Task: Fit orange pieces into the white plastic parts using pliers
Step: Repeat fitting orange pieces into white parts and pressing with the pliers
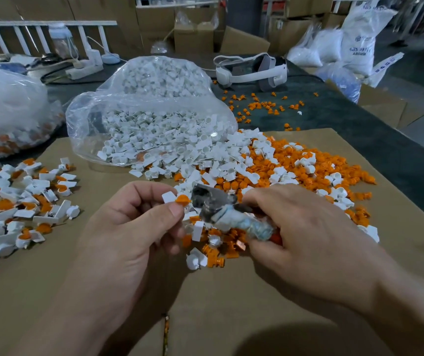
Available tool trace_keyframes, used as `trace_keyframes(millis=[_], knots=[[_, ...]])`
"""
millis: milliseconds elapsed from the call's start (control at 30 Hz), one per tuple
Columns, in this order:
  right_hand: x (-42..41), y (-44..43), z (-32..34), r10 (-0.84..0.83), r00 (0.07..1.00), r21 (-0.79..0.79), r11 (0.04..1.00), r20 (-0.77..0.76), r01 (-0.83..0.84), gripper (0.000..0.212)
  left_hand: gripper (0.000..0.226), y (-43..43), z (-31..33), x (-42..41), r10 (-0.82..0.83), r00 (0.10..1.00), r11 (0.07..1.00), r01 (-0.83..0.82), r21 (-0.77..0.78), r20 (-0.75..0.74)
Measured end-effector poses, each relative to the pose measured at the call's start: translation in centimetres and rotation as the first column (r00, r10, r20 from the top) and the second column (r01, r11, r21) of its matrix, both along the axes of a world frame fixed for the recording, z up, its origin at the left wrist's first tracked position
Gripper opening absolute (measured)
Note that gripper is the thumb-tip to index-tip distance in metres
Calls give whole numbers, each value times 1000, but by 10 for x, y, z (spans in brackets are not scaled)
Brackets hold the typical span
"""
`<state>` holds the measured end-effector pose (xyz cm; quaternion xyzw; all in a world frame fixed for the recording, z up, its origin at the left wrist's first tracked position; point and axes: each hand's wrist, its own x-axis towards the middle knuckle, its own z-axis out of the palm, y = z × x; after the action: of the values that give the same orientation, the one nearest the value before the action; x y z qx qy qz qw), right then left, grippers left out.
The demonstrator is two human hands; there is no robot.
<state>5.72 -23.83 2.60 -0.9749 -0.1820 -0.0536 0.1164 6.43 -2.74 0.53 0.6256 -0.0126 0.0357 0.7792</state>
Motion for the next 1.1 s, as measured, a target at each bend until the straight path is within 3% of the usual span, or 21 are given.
trace_keyframes(millis=[733,1000,1100], knots=[[-1,1,4,99,995,50,994,0,-99,37,16,0,0,-2,22,985,968,-64,243,171],[1,3,1,107,994,-46,993,-10,-108,43,12,10,-6,-2,-62,981,945,-1,326,183],[3,4,-1,100,995,-89,991,7,-99,57,15,10,-7,-2,-97,976,936,23,350,196]])
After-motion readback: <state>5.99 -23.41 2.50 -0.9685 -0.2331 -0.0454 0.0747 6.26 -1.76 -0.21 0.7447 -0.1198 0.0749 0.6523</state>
